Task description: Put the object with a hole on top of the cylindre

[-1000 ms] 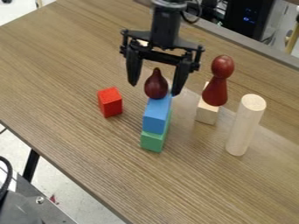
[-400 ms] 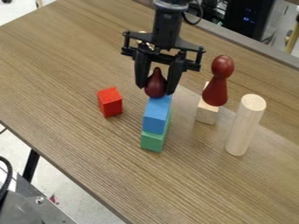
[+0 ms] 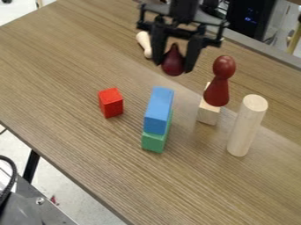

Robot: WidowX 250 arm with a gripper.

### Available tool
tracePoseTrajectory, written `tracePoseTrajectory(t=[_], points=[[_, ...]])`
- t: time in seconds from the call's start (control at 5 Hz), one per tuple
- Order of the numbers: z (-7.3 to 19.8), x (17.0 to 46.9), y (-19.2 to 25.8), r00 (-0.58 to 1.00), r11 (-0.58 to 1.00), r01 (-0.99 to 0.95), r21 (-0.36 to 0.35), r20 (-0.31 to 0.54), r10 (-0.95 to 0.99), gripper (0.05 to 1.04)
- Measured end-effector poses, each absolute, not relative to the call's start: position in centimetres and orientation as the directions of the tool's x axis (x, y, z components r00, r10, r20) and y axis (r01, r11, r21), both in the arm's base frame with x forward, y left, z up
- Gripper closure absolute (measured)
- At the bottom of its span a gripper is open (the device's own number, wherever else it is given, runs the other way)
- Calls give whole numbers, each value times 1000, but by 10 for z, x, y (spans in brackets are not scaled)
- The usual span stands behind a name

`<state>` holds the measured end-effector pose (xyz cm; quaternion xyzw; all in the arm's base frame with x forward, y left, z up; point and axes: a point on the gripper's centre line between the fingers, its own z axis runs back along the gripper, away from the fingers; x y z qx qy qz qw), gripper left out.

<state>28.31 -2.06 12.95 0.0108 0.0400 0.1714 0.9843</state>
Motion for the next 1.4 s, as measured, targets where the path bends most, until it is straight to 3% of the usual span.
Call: tracePoseTrajectory(t=[0.6,1.4], points=[[158,295,-71,979,979,-202,5,-6,202,524],[143,288,-109,992,994,-108,8,-64,108,524]])
